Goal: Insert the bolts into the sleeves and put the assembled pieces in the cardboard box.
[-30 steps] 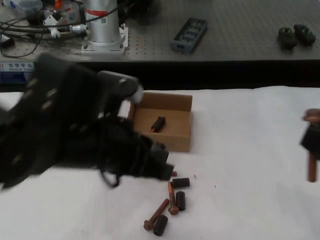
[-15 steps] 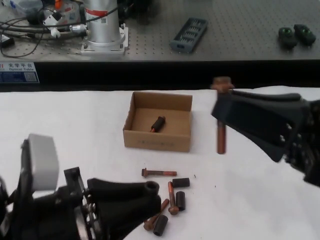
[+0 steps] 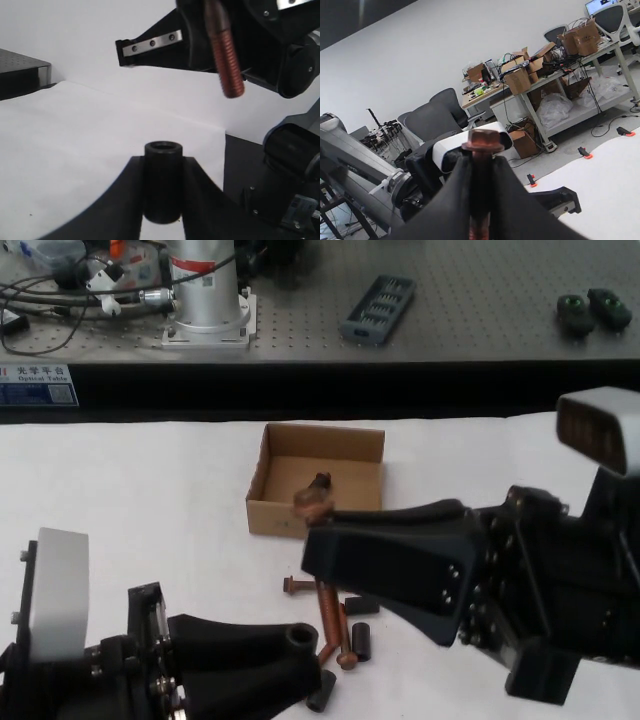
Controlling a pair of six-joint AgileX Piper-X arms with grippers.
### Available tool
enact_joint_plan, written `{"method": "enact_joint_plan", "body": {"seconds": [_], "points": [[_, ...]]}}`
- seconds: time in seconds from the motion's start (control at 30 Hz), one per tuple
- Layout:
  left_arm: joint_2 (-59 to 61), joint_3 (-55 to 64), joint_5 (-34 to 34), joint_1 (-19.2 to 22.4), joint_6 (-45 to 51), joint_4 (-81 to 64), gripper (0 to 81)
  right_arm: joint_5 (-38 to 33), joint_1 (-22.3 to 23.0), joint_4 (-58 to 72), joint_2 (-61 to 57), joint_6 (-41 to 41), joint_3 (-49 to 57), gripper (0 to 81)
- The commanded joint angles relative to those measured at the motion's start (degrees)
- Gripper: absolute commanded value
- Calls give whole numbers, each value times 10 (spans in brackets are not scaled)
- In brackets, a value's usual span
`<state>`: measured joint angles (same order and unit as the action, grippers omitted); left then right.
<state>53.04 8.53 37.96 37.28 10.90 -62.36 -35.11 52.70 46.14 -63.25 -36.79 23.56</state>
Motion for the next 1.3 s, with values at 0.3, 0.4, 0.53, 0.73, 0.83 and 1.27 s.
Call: {"method": "enact_joint_plan", "body": {"seconds": [0.3,0.4,0.53,0.73,0.83,1.27], "points": [[-6,3,62,3,7,-41,42,22,2,14,-6,48,2,37],[-6,3,62,3,7,-63,42,22,2,14,-18,48,2,37],[-6,3,62,3,7,-71,42,22,2,21,-31,48,2,37],[-6,3,62,3,7,-71,42,20,2,22,-31,48,2,37],[-6,3,62,3,7,-68,42,20,2,31,-31,48,2,37],[-6,3,59,3,7,-67,42,-2,8,81,-31,30,2,37]]}}
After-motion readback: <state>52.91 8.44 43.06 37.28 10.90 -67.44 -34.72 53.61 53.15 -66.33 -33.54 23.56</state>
